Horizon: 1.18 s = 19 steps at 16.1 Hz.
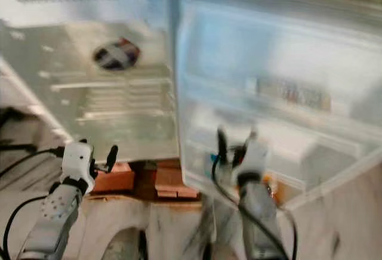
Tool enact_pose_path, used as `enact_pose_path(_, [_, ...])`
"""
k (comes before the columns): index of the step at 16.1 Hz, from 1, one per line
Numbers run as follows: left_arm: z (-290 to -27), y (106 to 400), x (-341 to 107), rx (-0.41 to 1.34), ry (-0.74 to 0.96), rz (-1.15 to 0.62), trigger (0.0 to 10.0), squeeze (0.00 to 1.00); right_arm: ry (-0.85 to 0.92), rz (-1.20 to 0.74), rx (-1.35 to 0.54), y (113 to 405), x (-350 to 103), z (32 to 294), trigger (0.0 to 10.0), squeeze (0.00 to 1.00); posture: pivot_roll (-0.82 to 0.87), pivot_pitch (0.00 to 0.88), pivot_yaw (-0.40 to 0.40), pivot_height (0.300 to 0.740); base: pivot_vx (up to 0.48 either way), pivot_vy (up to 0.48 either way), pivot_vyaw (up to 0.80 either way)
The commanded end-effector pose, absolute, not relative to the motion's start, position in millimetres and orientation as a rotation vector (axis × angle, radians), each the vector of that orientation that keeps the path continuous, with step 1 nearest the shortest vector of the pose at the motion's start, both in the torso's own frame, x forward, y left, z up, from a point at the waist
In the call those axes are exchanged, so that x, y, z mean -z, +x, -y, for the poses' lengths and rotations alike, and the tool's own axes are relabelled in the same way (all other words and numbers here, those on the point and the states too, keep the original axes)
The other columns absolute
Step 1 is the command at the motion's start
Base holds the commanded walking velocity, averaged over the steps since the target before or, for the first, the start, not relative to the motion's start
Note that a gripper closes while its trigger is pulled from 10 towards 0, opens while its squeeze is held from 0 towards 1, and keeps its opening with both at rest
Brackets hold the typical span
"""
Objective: Restocking fridge
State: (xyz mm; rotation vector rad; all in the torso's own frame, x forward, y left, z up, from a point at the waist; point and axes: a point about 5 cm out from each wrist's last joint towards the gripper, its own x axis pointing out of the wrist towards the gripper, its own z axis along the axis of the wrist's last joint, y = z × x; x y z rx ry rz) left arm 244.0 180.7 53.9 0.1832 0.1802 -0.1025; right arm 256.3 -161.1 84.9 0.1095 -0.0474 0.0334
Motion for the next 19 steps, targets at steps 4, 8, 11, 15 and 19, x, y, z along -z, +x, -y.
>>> enact_pose_path(4, [-175.8,241.4,-54.2,0.107,0.163,-0.199,10.0,0.0,0.125,0.001,0.003,251.3,-77.0,169.0,10.0,0.0,0.13,0.01,-0.035,0.74,0.0,0.0,0.0])
enact_pose_path(8, [-171.7,240.3,-52.9,0.108,0.165,-0.204,10.0,0.0,0.194,-0.056,0.009,240.3,-65.1,164.4,10.0,0.0,0.13,0.017,-0.035,0.74,0.0,0.0,0.0])
enact_pose_path(11, [-171.2,240.0,-53.1,0.111,0.173,-0.209,10.0,0.0,0.265,-0.163,0.027,234.0,-49.4,167.2,10.0,0.0,0.12,0.024,-0.032,0.74,-0.161,0.0,0.0])
enact_pose_path(15, [-171.5,242.0,-52.6,0.111,0.182,-0.211,10.0,0.0,0.218,-0.188,0.018,236.9,-46.5,167.9,10.0,0.0,0.12,0.025,-0.032,0.74,-0.261,0.0,0.0])
enact_pose_path(19, [-171.7,243.7,-53.4,0.108,0.189,-0.21,10.0,0.0,0.125,-0.115,-0.09,247.5,-58.2,160.8,10.0,0.0,0.12,0.025,-0.032,0.74,-0.26,0.0,0.0])
